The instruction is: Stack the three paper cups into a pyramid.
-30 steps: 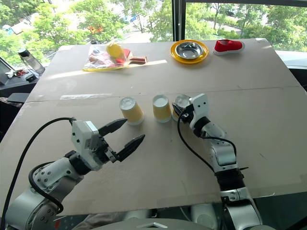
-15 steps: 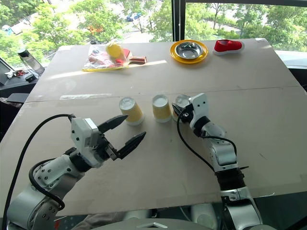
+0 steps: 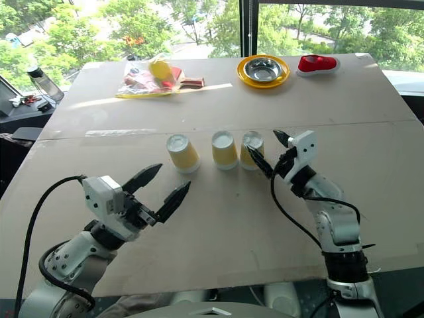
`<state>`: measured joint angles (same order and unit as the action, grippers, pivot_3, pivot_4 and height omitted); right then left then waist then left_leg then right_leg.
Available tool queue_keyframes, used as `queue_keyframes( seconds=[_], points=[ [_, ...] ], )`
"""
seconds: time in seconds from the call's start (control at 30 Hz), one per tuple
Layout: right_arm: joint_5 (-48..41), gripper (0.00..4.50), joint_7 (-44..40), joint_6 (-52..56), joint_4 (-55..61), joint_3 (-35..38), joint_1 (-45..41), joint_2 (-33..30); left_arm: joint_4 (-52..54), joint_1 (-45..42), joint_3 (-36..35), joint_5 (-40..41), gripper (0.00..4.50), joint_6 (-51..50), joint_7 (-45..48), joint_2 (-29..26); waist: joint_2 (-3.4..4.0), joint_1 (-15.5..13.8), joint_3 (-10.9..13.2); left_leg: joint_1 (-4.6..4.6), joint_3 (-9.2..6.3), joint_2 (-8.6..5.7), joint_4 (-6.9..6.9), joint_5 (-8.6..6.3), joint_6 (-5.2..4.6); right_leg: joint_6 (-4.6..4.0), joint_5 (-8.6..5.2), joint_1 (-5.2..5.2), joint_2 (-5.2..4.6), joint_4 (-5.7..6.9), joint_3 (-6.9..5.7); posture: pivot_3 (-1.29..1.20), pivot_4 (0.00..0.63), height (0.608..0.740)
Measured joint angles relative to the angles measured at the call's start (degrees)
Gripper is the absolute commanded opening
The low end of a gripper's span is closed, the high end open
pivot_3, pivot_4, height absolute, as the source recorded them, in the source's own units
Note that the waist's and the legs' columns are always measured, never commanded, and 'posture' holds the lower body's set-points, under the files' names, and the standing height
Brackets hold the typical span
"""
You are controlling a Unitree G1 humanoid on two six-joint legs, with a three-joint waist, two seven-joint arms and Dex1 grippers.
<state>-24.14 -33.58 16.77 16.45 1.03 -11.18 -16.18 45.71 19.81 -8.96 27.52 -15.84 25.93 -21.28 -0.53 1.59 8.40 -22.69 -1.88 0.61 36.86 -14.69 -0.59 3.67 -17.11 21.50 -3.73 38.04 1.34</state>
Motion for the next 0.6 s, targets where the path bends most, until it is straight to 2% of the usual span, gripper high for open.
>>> queue_keyframes(
  seconds=[0.1, 0.13, 0.3, 0.43, 0.6],
  points=[
    [-1.95, 4.47, -3.16, 0.01, 3.08, 1.03, 3.25, -3.51, -3.98, -2.26, 0.02, -3.31, 4.50, 3.07, -2.30, 2.89, -0.01, -0.35, -0.01, 0.07, -0.06, -0.06, 0.03, 0.00, 0.00, -0.01, 0.00, -0.08, 0.04, 0.02, -0.07, 0.00, 0.150, 0.740],
    [-3.49, 4.47, -6.42, -0.29, 4.70, 1.95, 6.21, -6.75, -7.10, -4.25, 0.30, -5.55, 4.50, 4.48, -3.52, 3.91, 0.00, -0.79, 0.00, 0.06, -0.09, -0.08, 0.09, 0.00, 0.00, -0.01, 0.00, -0.11, 0.05, 0.01, -0.11, 0.00, 0.150, 0.740],
    [-10.68, 4.47, -16.23, 0.79, 10.39, 3.27, 13.33, -13.93, -17.11, -10.26, 0.95, -11.04, 4.50, 8.67, -5.66, 5.26, -0.04, -0.95, -0.02, 0.05, -0.19, -0.08, 0.24, -0.01, -0.01, 0.00, 0.00, -0.24, 0.06, -0.03, -0.22, 0.00, 0.150, 0.740],
    [-13.28, 4.47, -18.20, 0.66, 14.00, 3.32, 16.28, -14.49, -24.56, -16.24, 2.45, -12.89, 4.50, 11.33, -5.59, 5.98, -0.07, -0.89, -0.03, 0.06, -0.24, -0.07, 0.32, -0.01, -0.01, 0.01, 0.01, -0.29, 0.07, 0.00, -0.26, 0.00, 0.150, 0.740],
    [-12.24, 4.47, -18.40, -1.42, 14.63, 2.49, 18.60, -14.21, -33.73, -23.62, 3.83, -14.00, 4.50, 13.87, -4.33, 6.03, -0.09, -1.02, -0.04, 0.06, -0.30, -0.10, 0.36, 0.00, -0.01, 0.03, 0.01, -0.34, 0.06, -0.02, -0.33, 0.00, 0.150, 0.740]
  ],
)
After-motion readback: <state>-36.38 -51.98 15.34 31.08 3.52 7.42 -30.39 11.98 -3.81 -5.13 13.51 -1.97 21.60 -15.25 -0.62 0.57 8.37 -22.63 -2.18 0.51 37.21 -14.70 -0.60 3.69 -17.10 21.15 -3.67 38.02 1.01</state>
